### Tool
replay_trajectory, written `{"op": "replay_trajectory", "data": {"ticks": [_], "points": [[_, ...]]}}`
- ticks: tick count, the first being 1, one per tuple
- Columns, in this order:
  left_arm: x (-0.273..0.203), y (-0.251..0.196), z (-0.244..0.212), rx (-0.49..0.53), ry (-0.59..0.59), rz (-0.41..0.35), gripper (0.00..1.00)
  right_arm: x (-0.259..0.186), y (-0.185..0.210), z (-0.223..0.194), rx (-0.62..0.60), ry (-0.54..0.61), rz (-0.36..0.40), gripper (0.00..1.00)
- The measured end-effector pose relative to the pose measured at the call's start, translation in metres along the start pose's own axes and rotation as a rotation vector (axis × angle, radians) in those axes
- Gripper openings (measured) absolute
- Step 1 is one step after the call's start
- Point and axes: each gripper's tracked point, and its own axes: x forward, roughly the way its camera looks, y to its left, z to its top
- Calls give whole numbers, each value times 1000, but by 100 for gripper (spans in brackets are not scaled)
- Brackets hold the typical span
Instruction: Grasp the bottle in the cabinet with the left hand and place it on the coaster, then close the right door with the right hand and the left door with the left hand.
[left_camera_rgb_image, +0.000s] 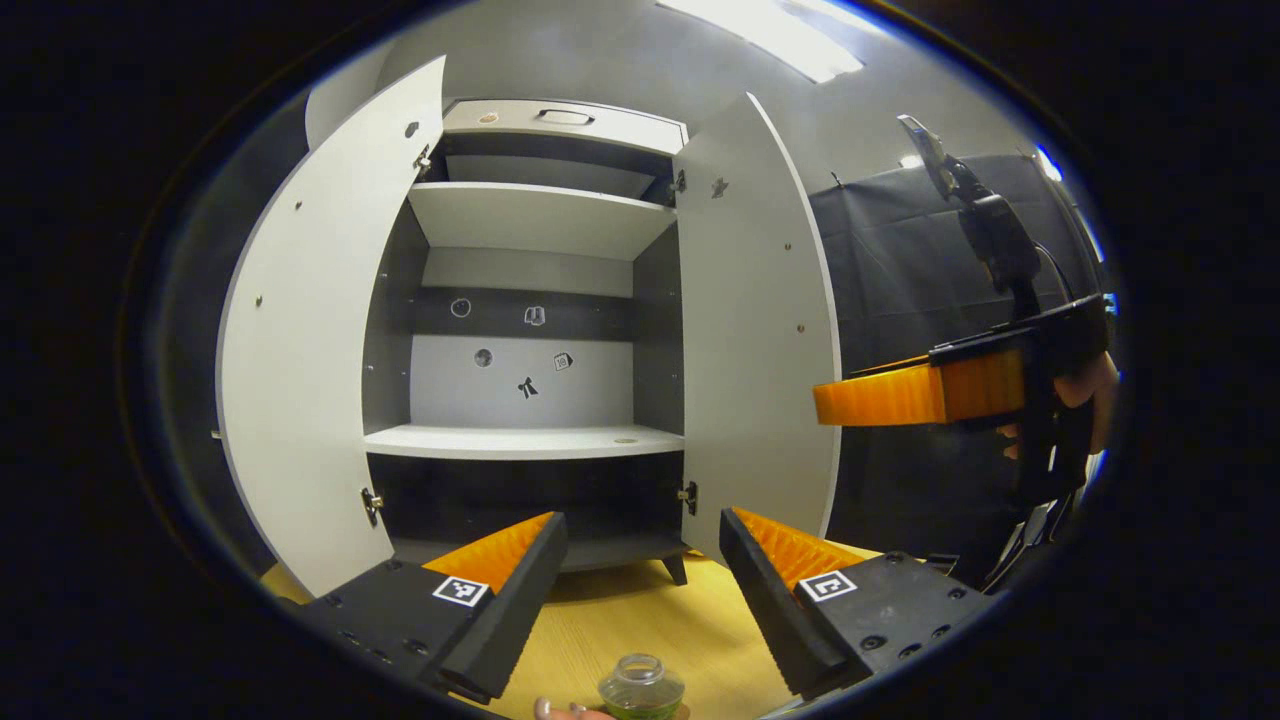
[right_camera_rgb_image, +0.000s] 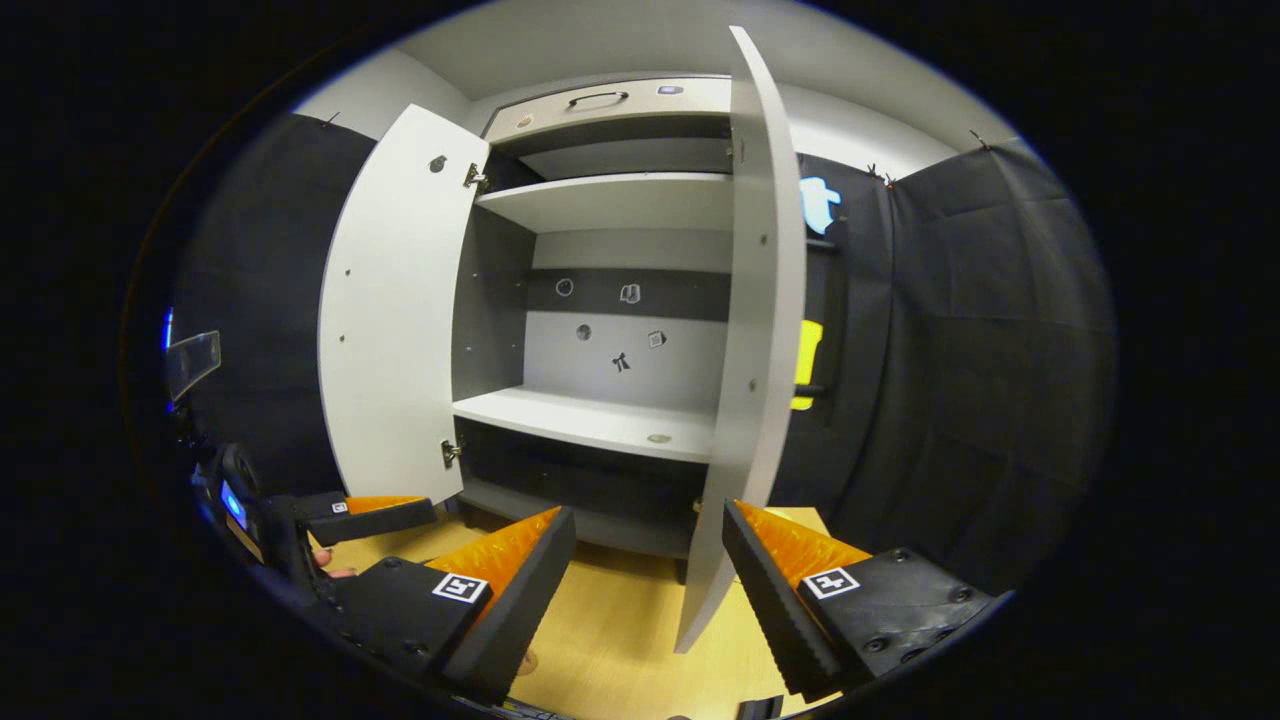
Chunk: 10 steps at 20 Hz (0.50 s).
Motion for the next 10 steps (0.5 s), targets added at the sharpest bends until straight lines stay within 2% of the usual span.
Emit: {"op": "replay_trajectory", "data": {"ticks": [2,5,10], "points": [[-4,12,13,27,21,16,97,-7,-15,18,36,-27,-21,98],[-16,37,30,11,40,57,96,-13,-40,34,82,-56,-56,98],[-43,95,58,73,47,192,96,-12,-83,50,157,-107,-117,100]]}}
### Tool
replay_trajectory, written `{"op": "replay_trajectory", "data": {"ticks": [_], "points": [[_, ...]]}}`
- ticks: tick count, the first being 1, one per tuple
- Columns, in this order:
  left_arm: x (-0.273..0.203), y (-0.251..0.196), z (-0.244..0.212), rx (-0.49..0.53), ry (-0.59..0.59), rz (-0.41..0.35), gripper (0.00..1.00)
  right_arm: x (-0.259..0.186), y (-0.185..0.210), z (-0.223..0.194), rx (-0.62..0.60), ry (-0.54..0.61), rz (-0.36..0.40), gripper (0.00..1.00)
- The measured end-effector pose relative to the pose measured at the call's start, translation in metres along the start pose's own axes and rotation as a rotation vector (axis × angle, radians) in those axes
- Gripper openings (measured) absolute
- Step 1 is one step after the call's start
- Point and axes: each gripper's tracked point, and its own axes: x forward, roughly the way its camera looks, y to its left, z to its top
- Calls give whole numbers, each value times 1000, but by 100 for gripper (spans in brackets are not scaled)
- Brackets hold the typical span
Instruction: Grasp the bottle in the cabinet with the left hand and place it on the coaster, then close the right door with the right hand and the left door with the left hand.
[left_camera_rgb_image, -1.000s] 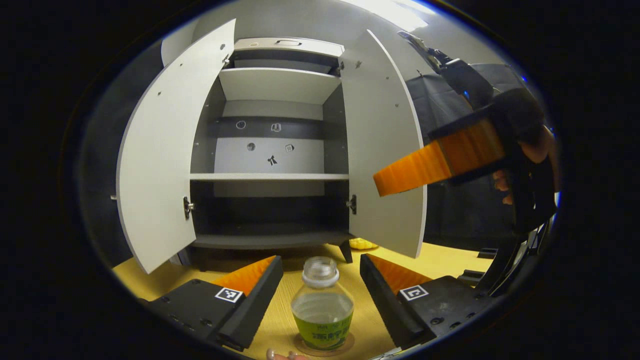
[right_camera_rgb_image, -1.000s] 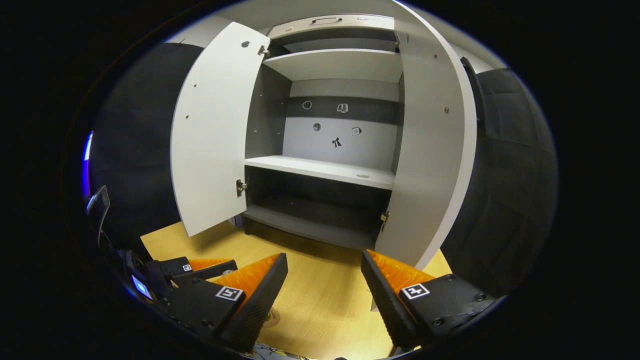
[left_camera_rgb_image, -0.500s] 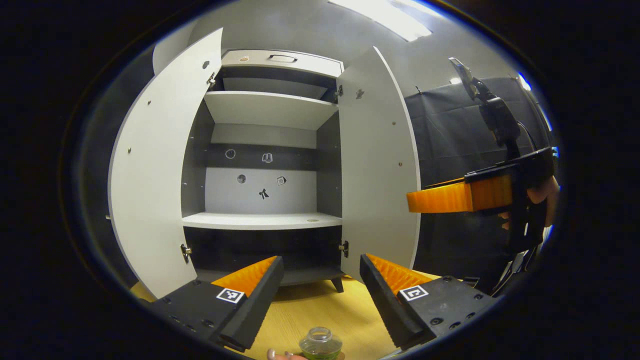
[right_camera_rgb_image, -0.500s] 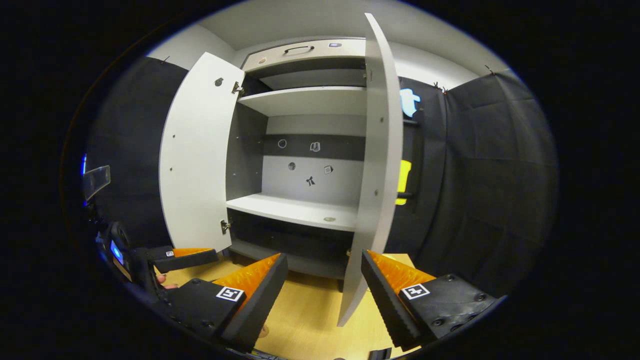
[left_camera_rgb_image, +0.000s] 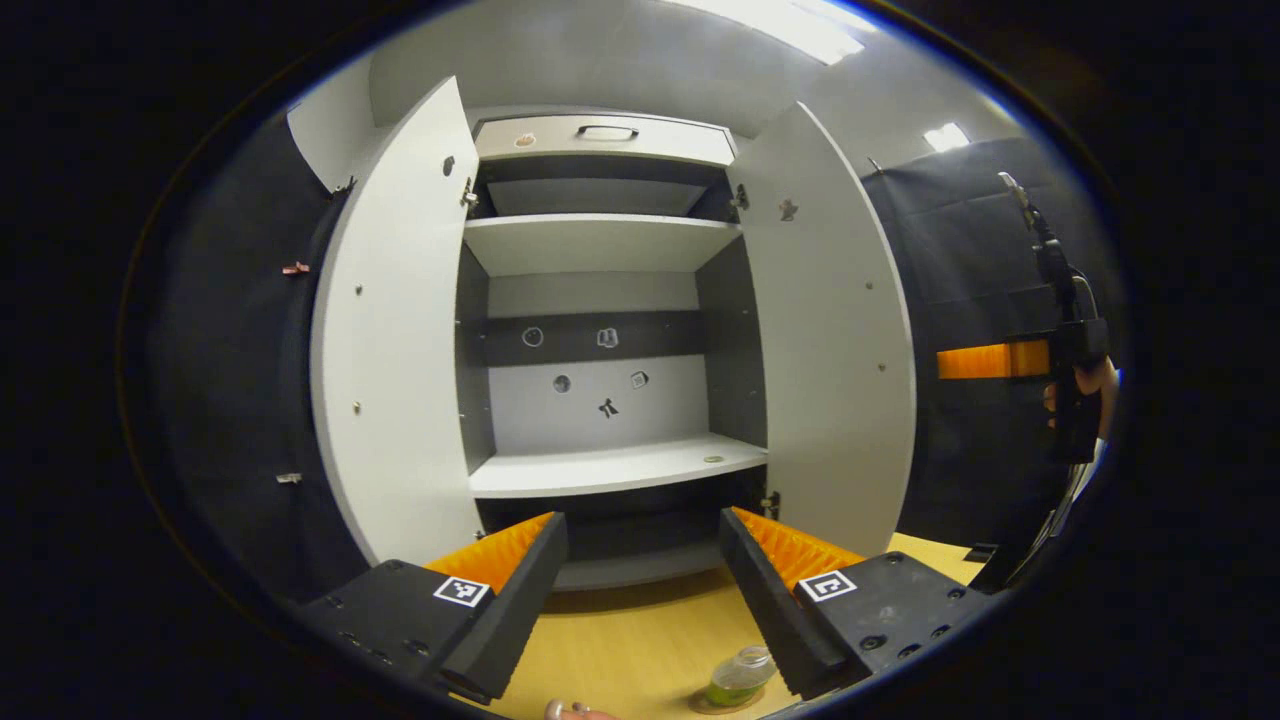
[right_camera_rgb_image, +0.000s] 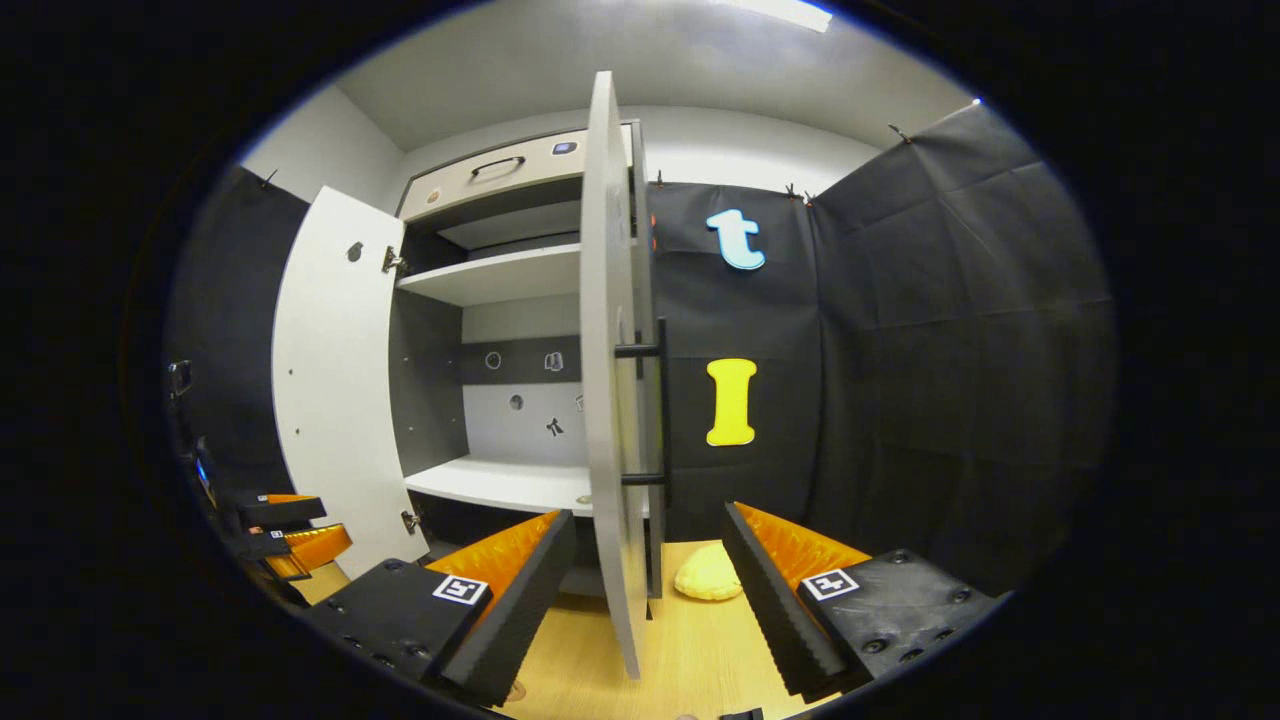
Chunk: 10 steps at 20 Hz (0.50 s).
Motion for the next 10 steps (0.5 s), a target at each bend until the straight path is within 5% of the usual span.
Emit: {"op": "replay_trajectory", "data": {"ticks": [10], "points": [[-55,89,13,-69,41,206,96,42,-13,-13,-44,45,37,98]]}}
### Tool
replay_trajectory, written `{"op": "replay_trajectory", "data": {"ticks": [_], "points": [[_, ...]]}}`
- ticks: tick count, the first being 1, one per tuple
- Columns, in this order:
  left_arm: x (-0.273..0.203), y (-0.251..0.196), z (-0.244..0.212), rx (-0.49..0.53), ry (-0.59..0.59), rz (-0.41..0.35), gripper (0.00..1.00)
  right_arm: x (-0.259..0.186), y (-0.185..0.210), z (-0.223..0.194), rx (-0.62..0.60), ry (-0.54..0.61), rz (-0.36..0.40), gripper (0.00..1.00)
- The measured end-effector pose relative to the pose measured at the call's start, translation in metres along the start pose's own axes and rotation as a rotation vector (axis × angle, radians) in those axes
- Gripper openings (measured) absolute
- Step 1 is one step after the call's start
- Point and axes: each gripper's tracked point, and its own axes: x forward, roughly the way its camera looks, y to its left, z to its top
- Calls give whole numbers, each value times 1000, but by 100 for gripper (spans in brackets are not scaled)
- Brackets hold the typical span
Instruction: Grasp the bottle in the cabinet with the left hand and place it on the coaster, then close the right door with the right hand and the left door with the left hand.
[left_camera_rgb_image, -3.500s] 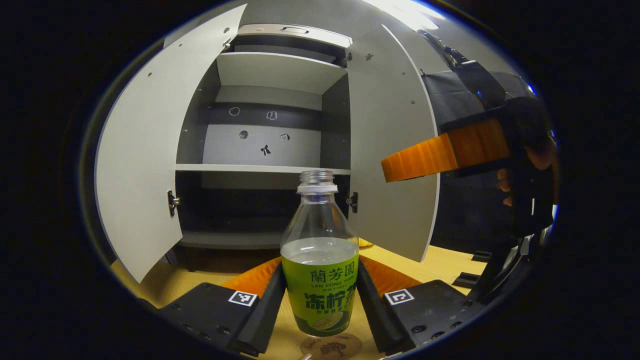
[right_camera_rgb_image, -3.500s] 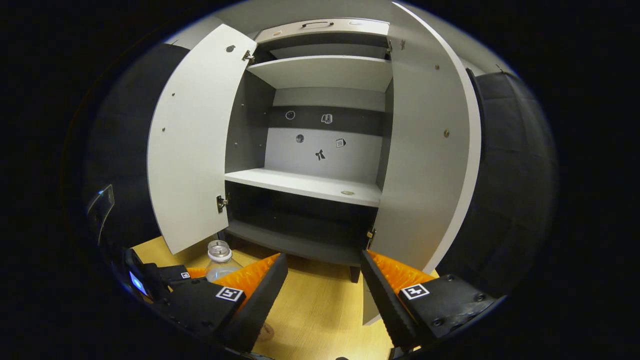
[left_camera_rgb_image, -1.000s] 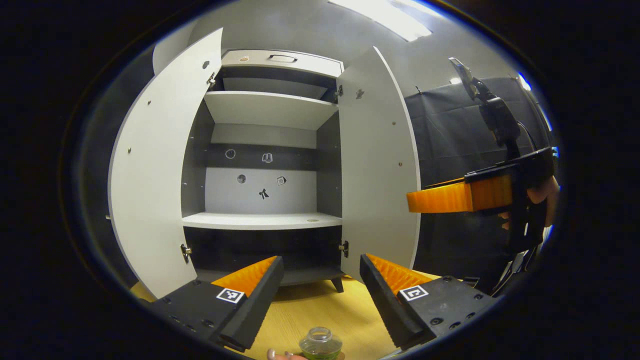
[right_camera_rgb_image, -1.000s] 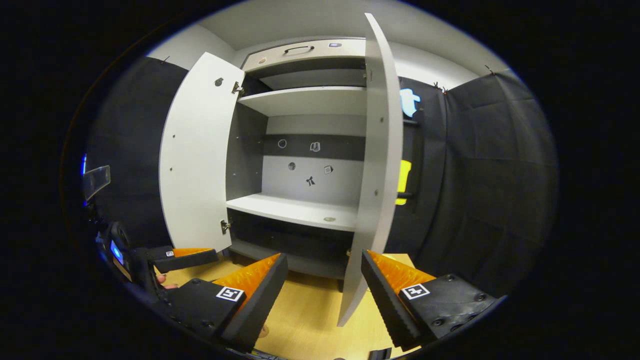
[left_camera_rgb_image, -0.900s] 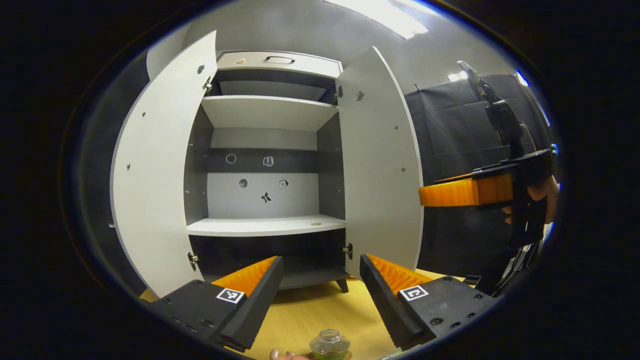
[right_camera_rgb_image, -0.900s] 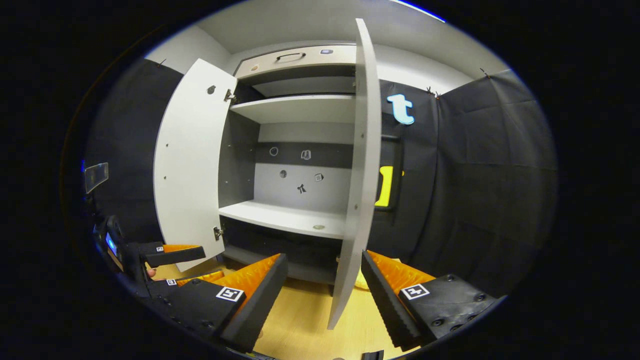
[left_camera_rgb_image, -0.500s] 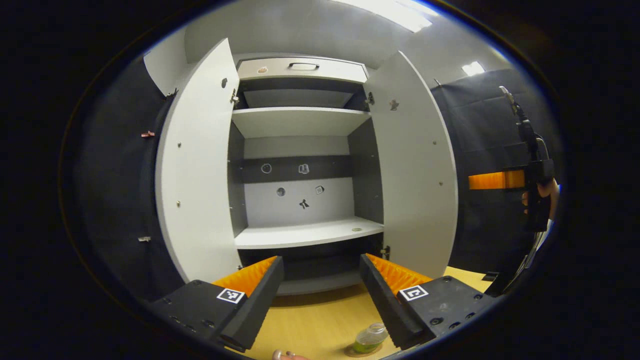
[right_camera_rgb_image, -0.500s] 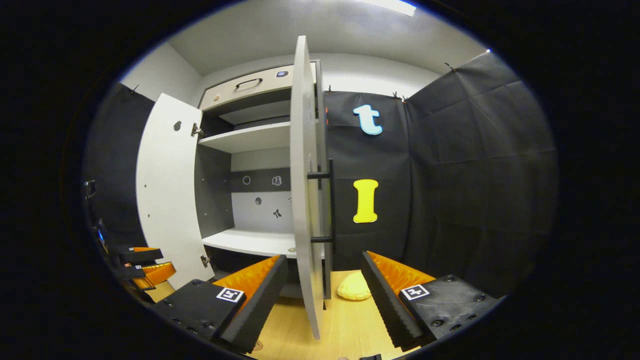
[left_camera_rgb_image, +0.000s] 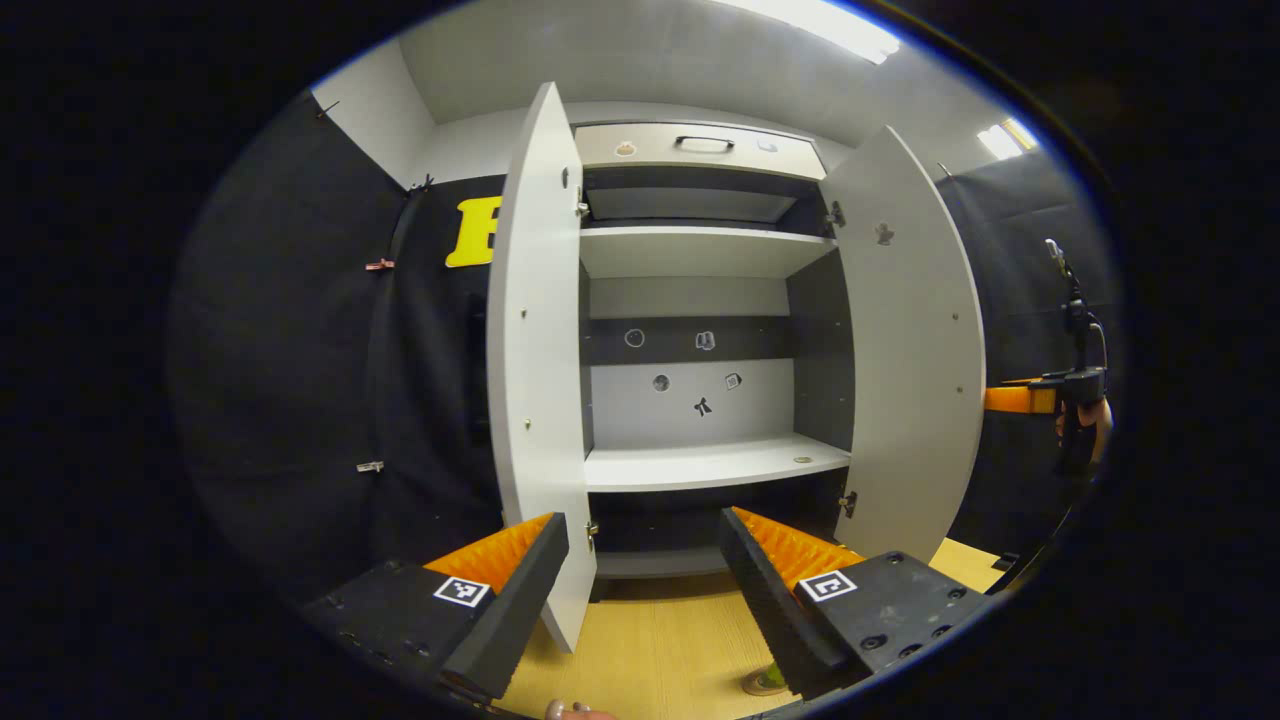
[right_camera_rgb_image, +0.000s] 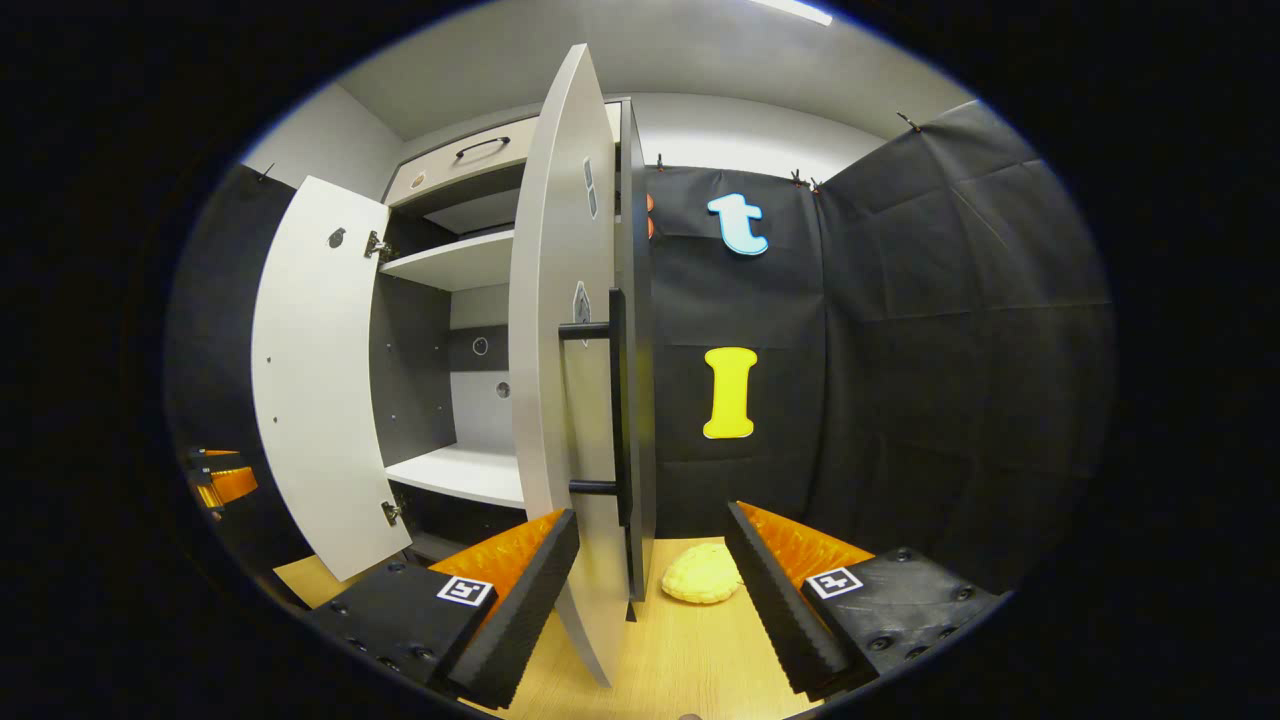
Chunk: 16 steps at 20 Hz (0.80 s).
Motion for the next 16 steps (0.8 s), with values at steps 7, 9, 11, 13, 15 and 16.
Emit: {"op": "replay_trajectory", "data": {"ticks": [7,9,11,13,15,16], "points": [[0,24,-10,-27,36,50,98,5,15,0,-11,12,66,98],[9,23,-5,-57,25,35,98,6,23,0,-16,12,78,98],[15,24,-5,-69,29,22,98,8,33,-1,-16,17,102,98],[20,26,-9,-71,44,14,98,10,44,-1,-26,20,124,98],[21,31,-13,-70,53,17,98,12,53,-1,-35,19,139,98],[21,34,-12,-70,53,17,98,13,59,-2,-37,20,148,98]]}}
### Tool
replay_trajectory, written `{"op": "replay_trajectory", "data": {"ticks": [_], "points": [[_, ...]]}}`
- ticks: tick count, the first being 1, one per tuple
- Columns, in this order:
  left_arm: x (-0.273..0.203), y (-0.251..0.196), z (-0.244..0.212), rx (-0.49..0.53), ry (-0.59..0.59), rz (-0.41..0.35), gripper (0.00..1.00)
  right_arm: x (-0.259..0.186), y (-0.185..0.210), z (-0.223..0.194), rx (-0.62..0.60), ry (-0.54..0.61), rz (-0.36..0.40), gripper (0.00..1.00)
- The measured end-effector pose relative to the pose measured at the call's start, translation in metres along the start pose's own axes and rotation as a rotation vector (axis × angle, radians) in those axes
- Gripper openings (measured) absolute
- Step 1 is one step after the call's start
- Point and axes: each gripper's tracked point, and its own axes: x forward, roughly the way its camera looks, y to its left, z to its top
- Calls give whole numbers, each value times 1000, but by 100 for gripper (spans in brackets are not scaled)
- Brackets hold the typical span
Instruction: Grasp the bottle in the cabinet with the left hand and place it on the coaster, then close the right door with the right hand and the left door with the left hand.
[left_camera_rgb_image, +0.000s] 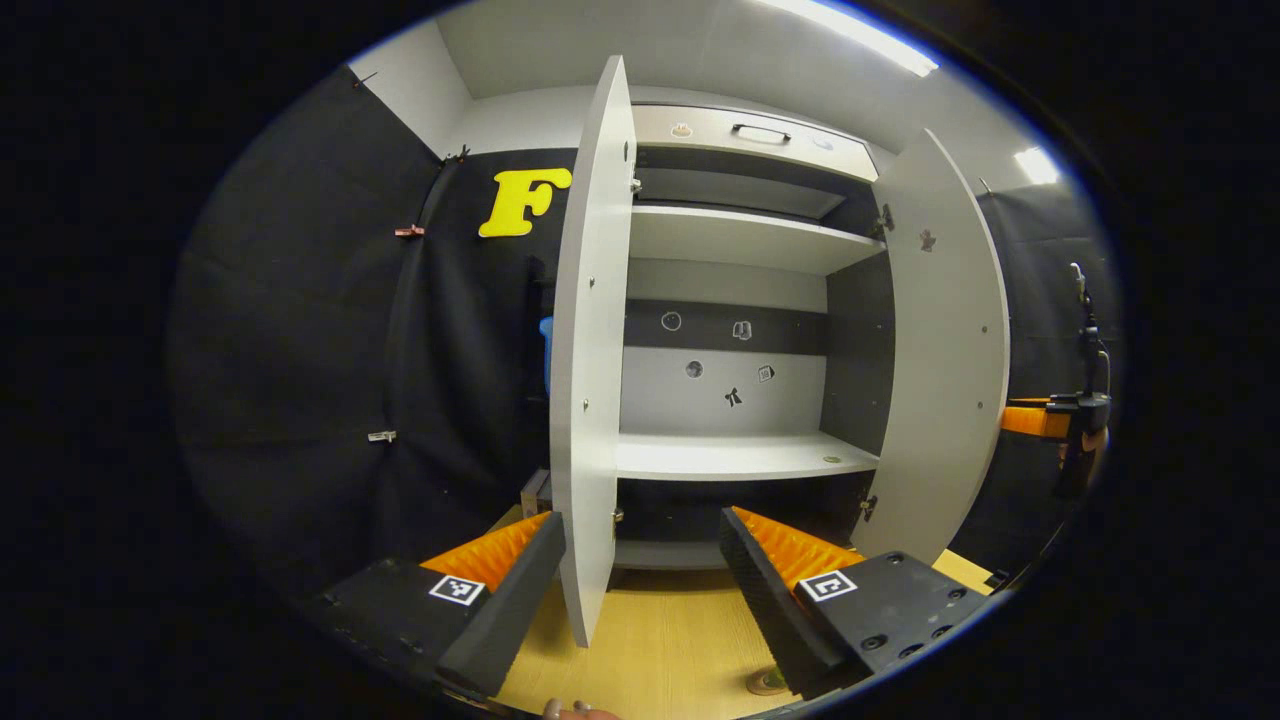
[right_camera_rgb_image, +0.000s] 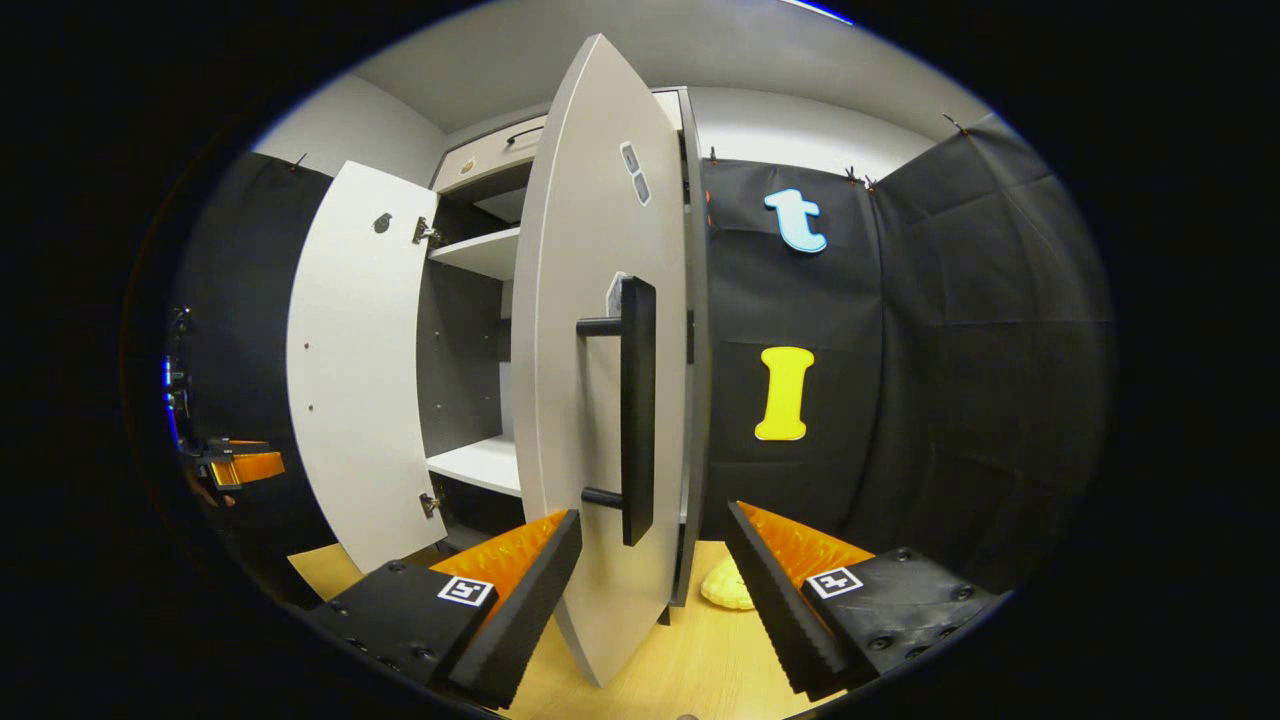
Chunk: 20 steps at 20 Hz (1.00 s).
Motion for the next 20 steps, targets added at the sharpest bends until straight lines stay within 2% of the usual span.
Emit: {"op": "replay_trajectory", "data": {"ticks": [5,13,14,15,16,18,20], "points": [[4,12,-4,44,19,-16,98,16,29,0,-21,5,46,98],[14,54,-4,81,24,16,98,56,79,-2,-56,-2,98,96],[15,60,-2,79,20,22,98,63,89,-2,-60,-4,111,91],[16,67,0,79,17,26,98,70,101,-4,-62,0,137,96],[17,75,2,81,17,30,98,77,113,-5,-73,2,155,96],[23,88,6,86,16,37,98,82,121,-1,-94,-12,151,95],[29,102,14,85,-2,37,98,78,124,0,-96,-23,140,98]]}}
